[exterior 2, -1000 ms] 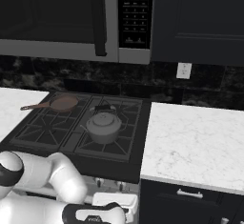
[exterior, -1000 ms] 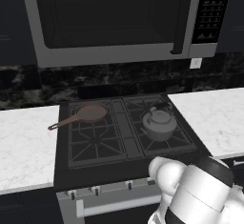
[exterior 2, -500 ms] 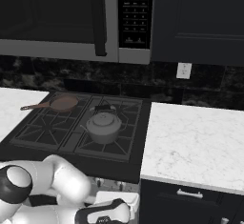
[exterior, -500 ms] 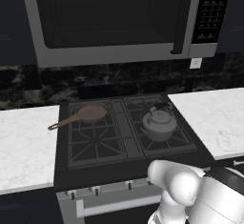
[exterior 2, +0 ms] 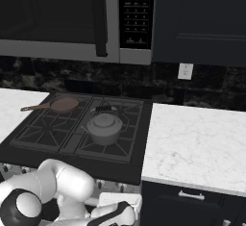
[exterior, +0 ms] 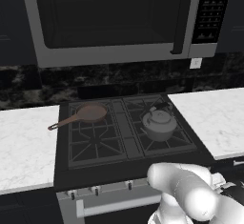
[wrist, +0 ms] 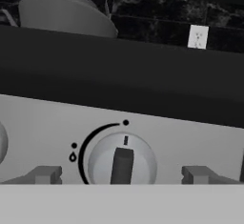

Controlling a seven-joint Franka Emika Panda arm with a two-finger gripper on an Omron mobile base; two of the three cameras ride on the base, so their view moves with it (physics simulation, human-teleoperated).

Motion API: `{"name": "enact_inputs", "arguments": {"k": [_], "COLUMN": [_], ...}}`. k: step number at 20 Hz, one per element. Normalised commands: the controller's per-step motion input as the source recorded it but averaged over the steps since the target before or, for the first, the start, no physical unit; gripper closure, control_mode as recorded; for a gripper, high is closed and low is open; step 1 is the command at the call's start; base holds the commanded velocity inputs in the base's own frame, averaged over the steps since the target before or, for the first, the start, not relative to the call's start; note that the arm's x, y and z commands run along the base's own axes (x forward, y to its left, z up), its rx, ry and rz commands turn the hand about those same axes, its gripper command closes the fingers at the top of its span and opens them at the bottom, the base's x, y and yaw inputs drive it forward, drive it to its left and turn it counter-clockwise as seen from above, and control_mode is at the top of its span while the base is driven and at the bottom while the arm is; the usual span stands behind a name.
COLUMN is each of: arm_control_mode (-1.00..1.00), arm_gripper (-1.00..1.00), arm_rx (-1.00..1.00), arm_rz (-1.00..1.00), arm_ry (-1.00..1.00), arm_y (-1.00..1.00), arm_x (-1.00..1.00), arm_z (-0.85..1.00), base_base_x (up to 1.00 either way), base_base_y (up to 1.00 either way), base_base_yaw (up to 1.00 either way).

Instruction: Pick the kettle from the counter and place it on a stove burner. Then turn the burner on.

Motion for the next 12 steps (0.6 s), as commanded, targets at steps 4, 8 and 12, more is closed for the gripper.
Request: {"name": "enact_inputs", "arguments": {"k": [4,8,12], "arm_control_mode": [-1.00,-1.00,-1.00], "arm_gripper": [-1.00,1.00,1.00], "arm_rx": [0.00,0.00,0.00], "arm_rz": [0.00,0.00,0.00], "arm_ry": [0.00,0.00,0.00], "arm_y": [0.00,0.00,0.00], "arm_x": [0.00,0.00,0.01], "arm_z": [0.00,0.00,0.07], "base_base_x": [0.00,0.00,0.00], "base_base_y": [0.00,0.00,0.00], "base_base_yaw": [0.00,0.00,0.00]}}
